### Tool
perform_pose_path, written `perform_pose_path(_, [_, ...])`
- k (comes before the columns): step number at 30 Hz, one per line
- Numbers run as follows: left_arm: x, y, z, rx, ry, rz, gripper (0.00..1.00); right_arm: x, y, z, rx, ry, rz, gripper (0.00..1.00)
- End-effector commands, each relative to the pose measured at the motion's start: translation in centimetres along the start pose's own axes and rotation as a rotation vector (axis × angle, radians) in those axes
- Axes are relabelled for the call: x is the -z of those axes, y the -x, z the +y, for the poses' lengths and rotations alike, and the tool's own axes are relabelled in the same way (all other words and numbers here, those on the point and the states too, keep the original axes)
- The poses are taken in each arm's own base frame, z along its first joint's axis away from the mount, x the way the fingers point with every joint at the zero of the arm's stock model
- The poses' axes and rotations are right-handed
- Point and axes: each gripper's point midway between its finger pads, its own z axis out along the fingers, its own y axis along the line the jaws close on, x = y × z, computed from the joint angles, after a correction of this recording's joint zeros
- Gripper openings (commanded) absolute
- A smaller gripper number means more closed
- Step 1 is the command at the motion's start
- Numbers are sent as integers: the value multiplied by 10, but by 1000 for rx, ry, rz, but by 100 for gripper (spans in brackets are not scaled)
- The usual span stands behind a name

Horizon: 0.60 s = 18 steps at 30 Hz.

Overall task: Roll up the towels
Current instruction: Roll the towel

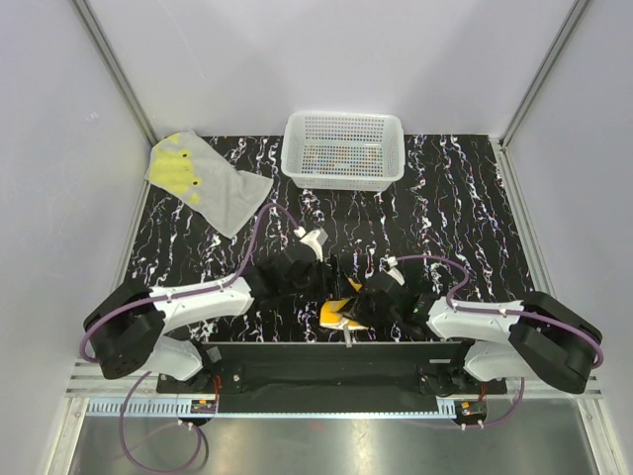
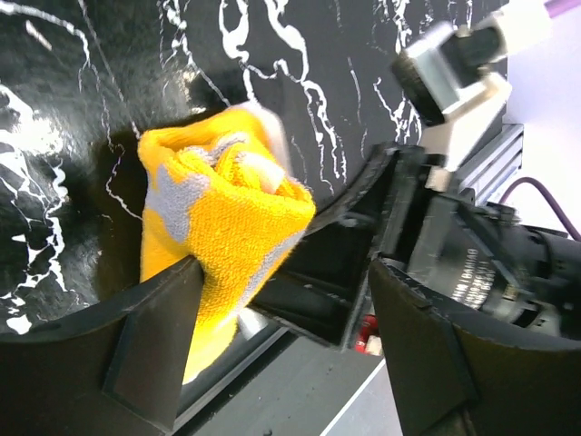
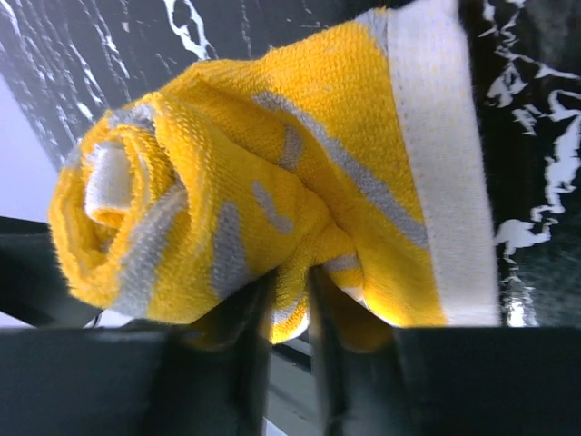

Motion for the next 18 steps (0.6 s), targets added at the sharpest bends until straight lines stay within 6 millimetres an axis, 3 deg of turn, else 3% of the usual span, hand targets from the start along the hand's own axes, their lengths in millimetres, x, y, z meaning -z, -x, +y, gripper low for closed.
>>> perform_pose_path(1, [10, 23, -29, -74, -55, -56, 79, -1, -4, 15, 1, 49, 20, 35])
perform_pose_path(5, [4, 19, -5, -83, 13, -39, 82, 3, -2, 7, 2, 23, 7, 36])
perform_pose_path(8, [6, 18, 25, -86, 88, -43, 88, 3, -1, 0, -2, 5, 2, 36])
perform_pose_path(10, [11, 27, 32, -97, 94, -72, 99, 0, -3, -5, -1, -7, 8, 36])
perform_pose_path(16, [38, 54, 55, -74, 171, -169, 99, -14, -12, -10, -18, -8, 46, 32])
perform_pose_path(18, [44, 48, 63, -51, 178, -168, 99, -19, -14, -9, -25, -1, 56, 31])
